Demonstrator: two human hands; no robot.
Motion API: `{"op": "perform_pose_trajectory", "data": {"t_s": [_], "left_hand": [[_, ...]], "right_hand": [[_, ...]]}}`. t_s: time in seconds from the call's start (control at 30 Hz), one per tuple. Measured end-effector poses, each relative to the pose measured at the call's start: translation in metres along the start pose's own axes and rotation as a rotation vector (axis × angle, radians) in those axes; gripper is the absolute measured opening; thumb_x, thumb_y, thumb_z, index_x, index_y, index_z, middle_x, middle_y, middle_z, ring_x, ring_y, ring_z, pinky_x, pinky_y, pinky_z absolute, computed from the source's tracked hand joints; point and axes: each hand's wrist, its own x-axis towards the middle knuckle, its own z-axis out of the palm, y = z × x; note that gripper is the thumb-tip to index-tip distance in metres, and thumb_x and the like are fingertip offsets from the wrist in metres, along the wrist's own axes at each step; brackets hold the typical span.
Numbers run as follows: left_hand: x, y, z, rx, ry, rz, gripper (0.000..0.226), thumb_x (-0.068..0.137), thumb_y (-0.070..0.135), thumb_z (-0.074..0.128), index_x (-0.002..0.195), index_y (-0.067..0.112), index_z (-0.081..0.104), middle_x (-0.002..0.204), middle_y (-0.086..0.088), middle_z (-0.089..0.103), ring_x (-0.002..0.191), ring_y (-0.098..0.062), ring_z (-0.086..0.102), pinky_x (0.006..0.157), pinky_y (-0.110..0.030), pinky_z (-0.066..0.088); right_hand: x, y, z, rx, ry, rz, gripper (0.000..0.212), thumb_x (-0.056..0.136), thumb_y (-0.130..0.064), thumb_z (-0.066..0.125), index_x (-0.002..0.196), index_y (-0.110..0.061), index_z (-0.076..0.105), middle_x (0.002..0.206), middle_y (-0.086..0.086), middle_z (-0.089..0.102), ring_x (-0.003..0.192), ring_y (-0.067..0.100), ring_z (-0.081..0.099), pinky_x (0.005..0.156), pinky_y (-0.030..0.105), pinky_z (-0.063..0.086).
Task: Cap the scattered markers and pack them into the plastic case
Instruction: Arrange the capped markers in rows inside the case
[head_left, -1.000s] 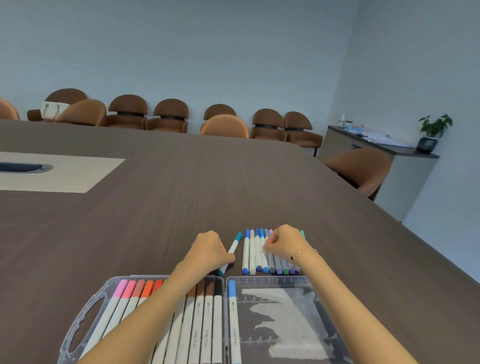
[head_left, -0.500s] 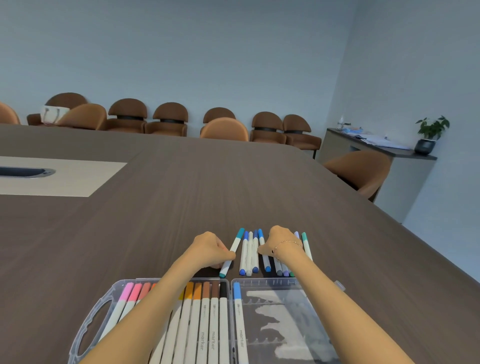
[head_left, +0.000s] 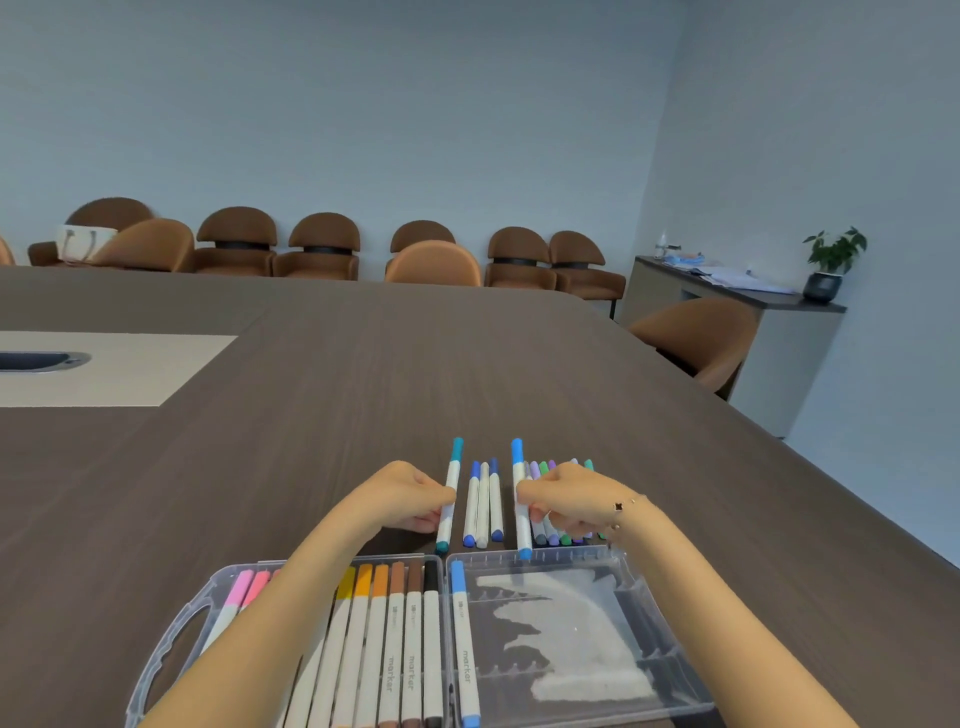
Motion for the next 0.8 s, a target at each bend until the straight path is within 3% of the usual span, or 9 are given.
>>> {"op": "perform_pose_trajectory", "data": {"t_s": [0.13,0.33,0.5,0.8], "left_hand": [[-0.007,0.003,-0.005,0.033,-0.048,0.035,0.014,0.09,0.017,0.06,0.101,0.009,0.066,0.093,-0.003,0.066,0.081,-0.012,0.066,0.067,-0.018,0.055],[-0.022,0.016,-0.013,0.076,-0.159,0.153,0.004,0.09,0.014,0.061,0.092,0.016,0.063,0.094,0.0,0.067,0.083,-0.012,0.069,0.075,-0.023,0.058],[-0.024,0.017,-0.021,0.044,-0.071,0.159,0.005,0.088,0.011,0.063,0.092,0.014,0.062,0.094,-0.004,0.067,0.082,-0.015,0.07,0.074,-0.024,0.058],[-0.025,0.009,-0.023,0.005,-0.039,0.114,0.005,0.089,0.01,0.062,0.094,0.012,0.062,0.093,-0.004,0.066,0.081,-0.014,0.069,0.07,-0.023,0.057]], "right_hand": [[-0.028,0.008,0.013,0.033,-0.184,-0.059,0.028,0.09,-0.033,0.056,0.068,-0.015,0.061,0.041,-0.011,0.041,0.041,0.008,0.024,0.042,0.017,0.026],[-0.034,0.018,0.019,0.069,-0.201,-0.078,0.027,0.091,-0.034,0.057,0.07,-0.019,0.064,0.041,-0.014,0.05,0.042,0.005,0.029,0.046,0.016,0.03],[-0.044,0.022,0.026,0.071,-0.336,-0.101,0.03,0.086,-0.044,0.062,0.07,-0.02,0.069,0.043,-0.012,0.043,0.042,0.007,0.026,0.045,0.017,0.024],[-0.038,0.019,0.051,-0.067,-0.405,-0.025,0.029,0.084,-0.044,0.065,0.069,-0.019,0.067,0.055,-0.014,0.064,0.045,0.004,0.038,0.05,0.014,0.032]]}}
